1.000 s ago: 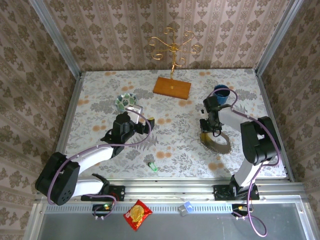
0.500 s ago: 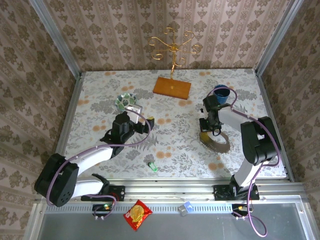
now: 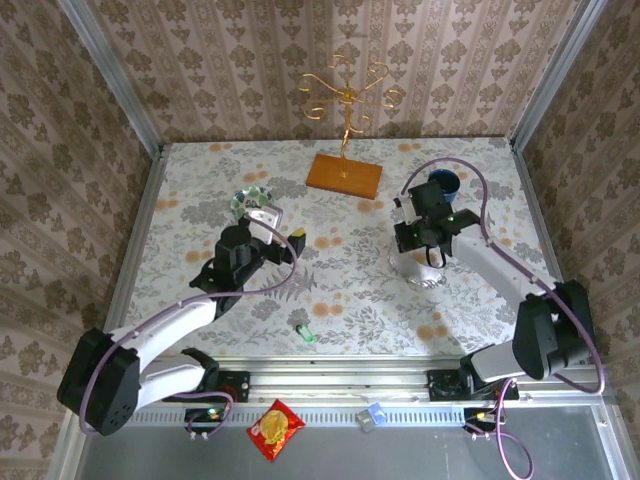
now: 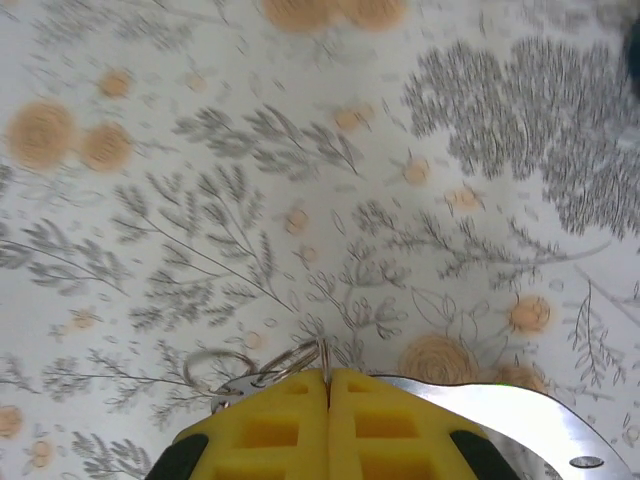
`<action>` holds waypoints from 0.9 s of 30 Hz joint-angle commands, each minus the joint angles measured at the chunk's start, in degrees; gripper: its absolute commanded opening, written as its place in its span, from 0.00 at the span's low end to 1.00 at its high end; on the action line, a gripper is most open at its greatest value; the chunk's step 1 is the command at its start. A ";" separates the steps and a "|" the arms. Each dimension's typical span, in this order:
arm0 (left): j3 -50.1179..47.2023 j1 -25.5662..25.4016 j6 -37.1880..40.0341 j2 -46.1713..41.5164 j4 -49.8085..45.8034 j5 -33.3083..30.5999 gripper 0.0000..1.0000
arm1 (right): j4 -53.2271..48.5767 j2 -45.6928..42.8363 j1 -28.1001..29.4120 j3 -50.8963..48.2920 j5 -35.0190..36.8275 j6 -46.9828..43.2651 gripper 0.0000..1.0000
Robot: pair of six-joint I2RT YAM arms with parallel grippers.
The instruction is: Put the keys on the keyring
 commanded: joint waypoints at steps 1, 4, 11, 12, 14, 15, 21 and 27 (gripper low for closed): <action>3.73 0.83 5.64 -3.22 -3.63 -1.22 0.98 | 4.79 -4.58 1.28 0.96 0.06 -3.76 0.00; 5.88 3.58 6.50 -4.63 -6.61 0.43 0.98 | 7.40 -6.90 2.19 1.03 -1.87 -5.87 0.00; 13.85 12.43 8.74 -4.84 -13.19 9.96 0.93 | 10.59 -7.74 4.39 3.60 -9.52 -12.79 0.00; 14.80 12.67 9.76 -4.72 -13.86 11.19 0.92 | 11.06 -7.60 4.46 3.62 -10.91 -13.50 0.00; 16.86 12.78 12.71 -4.18 -15.72 13.87 0.91 | 12.43 -7.09 4.61 3.57 -14.15 -14.99 0.00; 17.54 12.80 13.96 -3.97 -16.49 15.07 0.91 | 12.80 -6.85 4.60 3.61 -15.24 -15.27 0.00; 18.64 12.56 19.35 -3.00 -16.99 23.67 0.75 | 13.91 -5.32 5.69 3.86 -24.37 -17.03 0.00; 17.59 8.73 25.80 -1.70 -18.87 33.12 0.62 | 14.58 -4.85 7.35 2.51 -28.81 -20.10 0.00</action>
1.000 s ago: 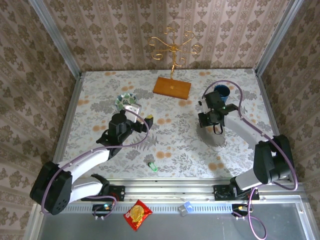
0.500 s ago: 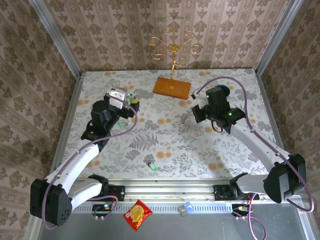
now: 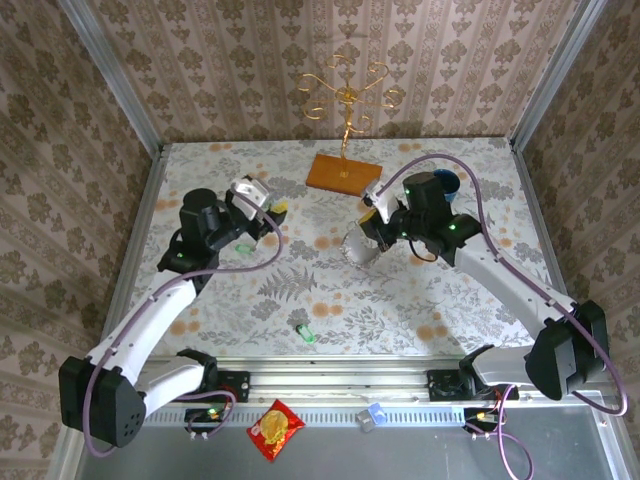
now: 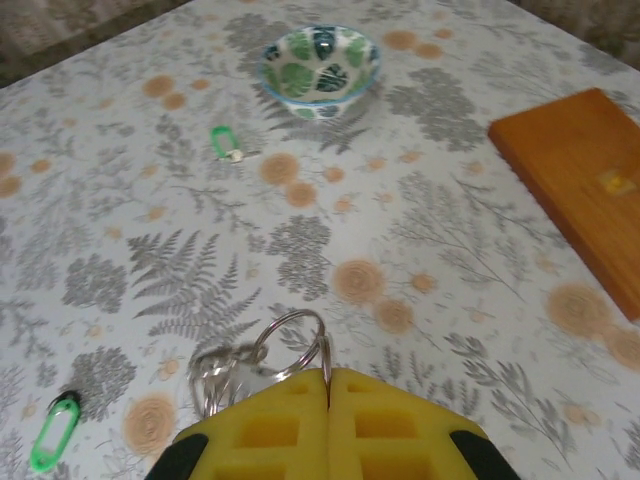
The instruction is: Put the keys on the keyring
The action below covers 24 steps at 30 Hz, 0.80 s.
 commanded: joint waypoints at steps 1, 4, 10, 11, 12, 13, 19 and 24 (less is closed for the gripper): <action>0.42 -2.27 6.78 1.11 -2.33 8.66 0.61 | 3.67 -0.05 1.13 0.06 -5.79 -3.60 0.00; 0.33 -5.01 10.30 2.55 -3.39 11.30 0.58 | 6.17 -1.13 2.07 -2.41 -7.18 -5.88 0.00; 2.57 -5.50 9.87 5.84 -5.21 21.29 0.60 | 8.27 -3.04 3.79 -5.29 -7.21 -9.78 0.00; 3.56 -5.42 9.56 6.74 -6.59 23.97 0.60 | 8.22 -3.13 4.09 -5.32 -6.75 -10.12 0.00; 4.32 -5.41 9.15 7.55 -7.84 26.12 0.60 | 8.16 -3.15 4.24 -5.48 -6.39 -10.38 0.00; 5.05 -5.43 8.34 8.52 -8.89 28.03 0.60 | 8.14 -3.24 4.50 -5.53 -6.11 -10.70 0.00; 5.95 -5.56 1.39 13.10 -10.84 33.60 0.55 | 8.50 -3.55 5.96 -6.22 -5.13 -11.55 0.00; 5.43 -6.29 -2.33 15.72 -10.97 36.54 0.52 | 9.32 -3.50 6.69 -6.65 -4.56 -11.55 0.00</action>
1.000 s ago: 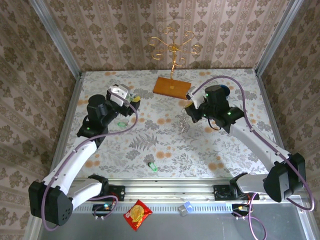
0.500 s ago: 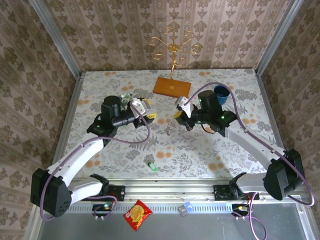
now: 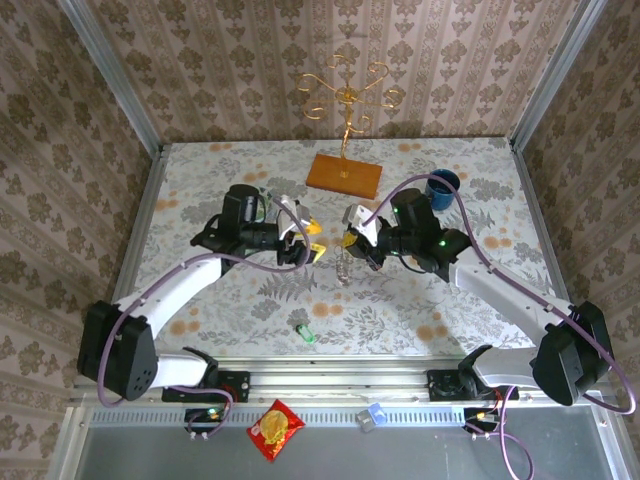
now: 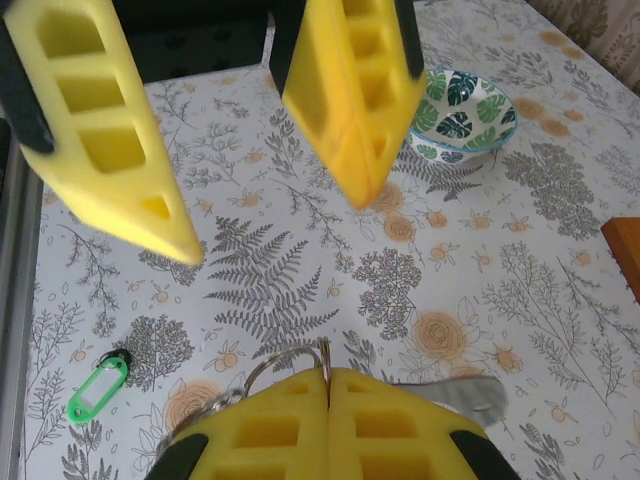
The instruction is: Put the keys on the keyring
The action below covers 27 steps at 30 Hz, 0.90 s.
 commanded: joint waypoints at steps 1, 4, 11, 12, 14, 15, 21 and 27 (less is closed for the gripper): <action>0.90 -0.76 -4.16 1.28 -1.59 5.47 0.53 | 3.01 -1.45 0.84 -0.65 0.45 -1.25 0.00; 0.81 -1.23 -4.50 2.85 -2.00 5.56 0.53 | 2.86 -1.49 1.30 -0.69 0.84 -1.43 0.00; 2.96 -1.77 -4.31 6.48 -4.63 8.80 0.50 | 2.58 -1.54 2.11 -0.93 1.97 -2.13 0.00; 3.09 -1.92 -4.22 6.70 -4.86 9.42 0.49 | 2.59 -1.61 2.17 -0.99 2.16 -2.18 0.00; 3.41 -2.12 -3.95 7.10 -5.18 10.81 0.46 | 2.74 -1.62 2.35 -1.04 2.43 -2.27 0.00; 3.37 -2.20 -3.80 7.09 -5.11 11.20 0.46 | 2.89 -1.63 2.40 -1.06 2.56 -2.29 0.00; 3.23 -2.47 -3.69 6.84 -5.34 12.60 0.45 | 3.62 -1.36 2.75 -1.13 3.18 -2.40 0.00; 3.14 -2.63 -3.51 6.62 -5.80 12.78 0.41 | 4.33 -1.14 3.11 -1.01 3.66 -2.31 0.00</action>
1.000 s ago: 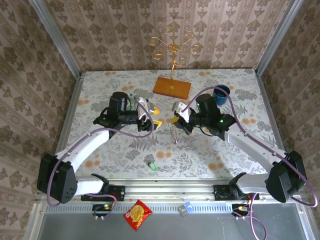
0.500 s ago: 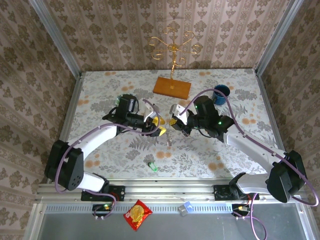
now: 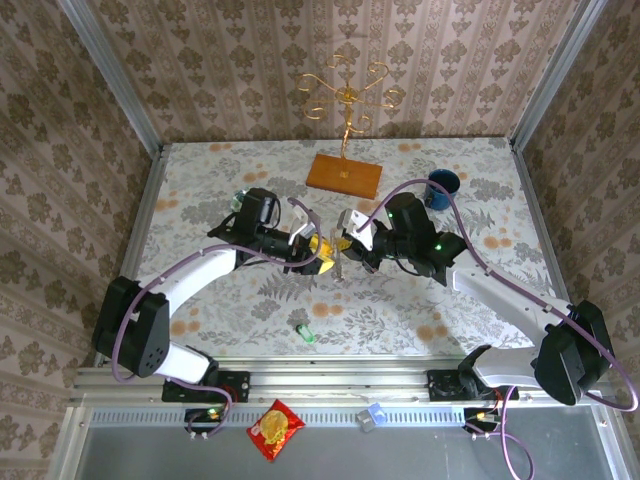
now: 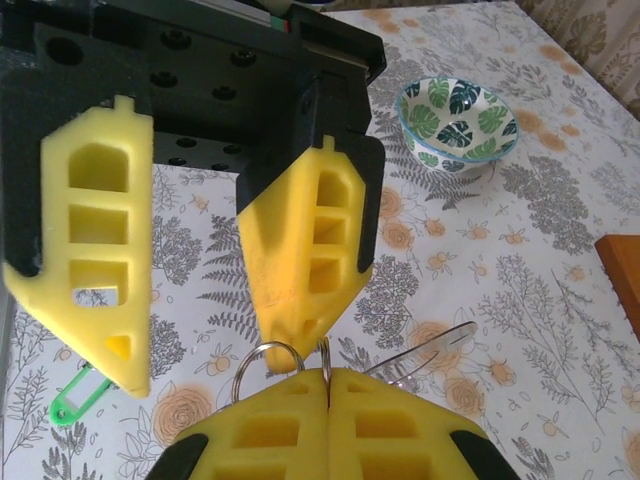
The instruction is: Put the keys on the keyring
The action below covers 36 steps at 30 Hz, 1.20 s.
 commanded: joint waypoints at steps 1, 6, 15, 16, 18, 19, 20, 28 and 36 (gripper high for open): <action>1.37 -0.55 0.25 -0.41 -0.97 2.35 0.41 | 2.89 -1.05 0.57 -0.58 0.71 -0.76 0.00; 1.37 -0.64 0.36 -0.50 -0.93 1.90 0.39 | 3.23 -0.88 0.81 -0.60 0.79 -0.50 0.00; -1.91 -0.82 0.80 -4.56 6.22 -4.25 0.37 | 3.62 -1.00 1.18 -1.06 1.22 -0.09 0.00; -2.32 -0.81 0.93 -5.15 7.19 -4.72 0.37 | 3.61 -0.96 1.18 -1.01 1.24 -0.08 0.00; -2.93 -0.90 1.05 -6.13 8.10 -4.81 0.35 | 3.63 -1.06 1.27 -1.02 1.28 -0.06 0.00; -2.92 -0.99 1.12 -6.38 7.97 -4.52 0.35 | 3.69 -1.14 1.27 -1.05 1.32 -0.06 0.00; -2.75 -1.07 1.38 -6.47 7.33 -3.95 0.34 | 3.78 -1.18 1.27 -1.00 1.27 0.03 0.00; -1.42 -3.16 3.07 -5.06 0.46 0.31 0.30 | 3.97 -1.36 1.27 -0.88 1.32 0.36 0.00; -2.23 -3.72 3.65 -7.57 -0.33 -0.13 0.28 | 3.87 -1.67 1.27 -0.97 1.65 0.42 0.00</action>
